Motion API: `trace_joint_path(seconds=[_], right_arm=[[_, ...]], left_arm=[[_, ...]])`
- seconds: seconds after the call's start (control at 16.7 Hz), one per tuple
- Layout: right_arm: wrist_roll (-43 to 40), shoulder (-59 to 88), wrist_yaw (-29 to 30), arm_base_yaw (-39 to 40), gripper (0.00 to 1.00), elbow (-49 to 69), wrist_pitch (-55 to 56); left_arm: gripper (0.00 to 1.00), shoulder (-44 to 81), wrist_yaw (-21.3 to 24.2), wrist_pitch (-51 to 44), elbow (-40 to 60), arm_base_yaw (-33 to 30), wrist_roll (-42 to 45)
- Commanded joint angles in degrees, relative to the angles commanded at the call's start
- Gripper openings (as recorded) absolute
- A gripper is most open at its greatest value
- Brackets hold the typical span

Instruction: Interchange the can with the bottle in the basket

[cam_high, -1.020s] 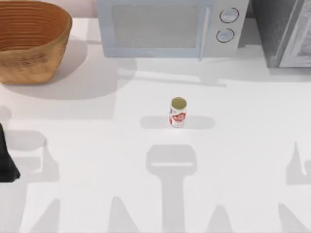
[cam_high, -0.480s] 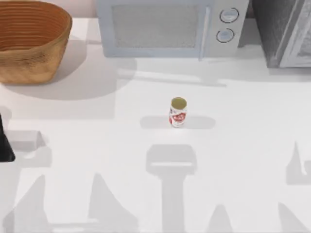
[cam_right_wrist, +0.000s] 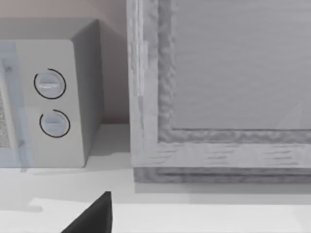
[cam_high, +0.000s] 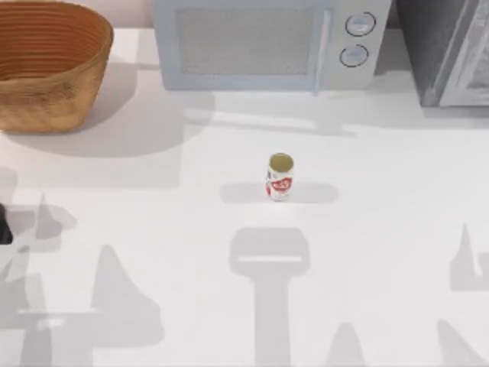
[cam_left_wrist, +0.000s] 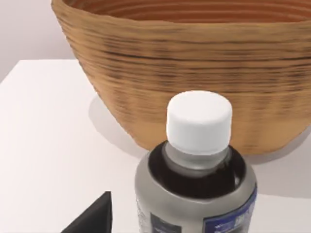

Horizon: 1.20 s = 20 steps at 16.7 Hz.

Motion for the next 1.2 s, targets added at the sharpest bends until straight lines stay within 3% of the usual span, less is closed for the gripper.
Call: trace_joint_path(seconds=[0.42,0.84,1.2], right_arm=[[0.0,0.0,0.0,0.0,1.00,0.0,0.0],[0.0,0.0,0.0,0.0,1.00,0.0,0.0],[0.0,0.0,0.0,0.0,1.00,0.0,0.0]], left_arm=[[1.00,19.0,4.6,15.1,1.1,4.1,1.1],[1.00,20.2,4.7,15.8,1.1,4.1,1.1],[1.00,27.2,1.1,15.2,9.3,0.3,0.2]])
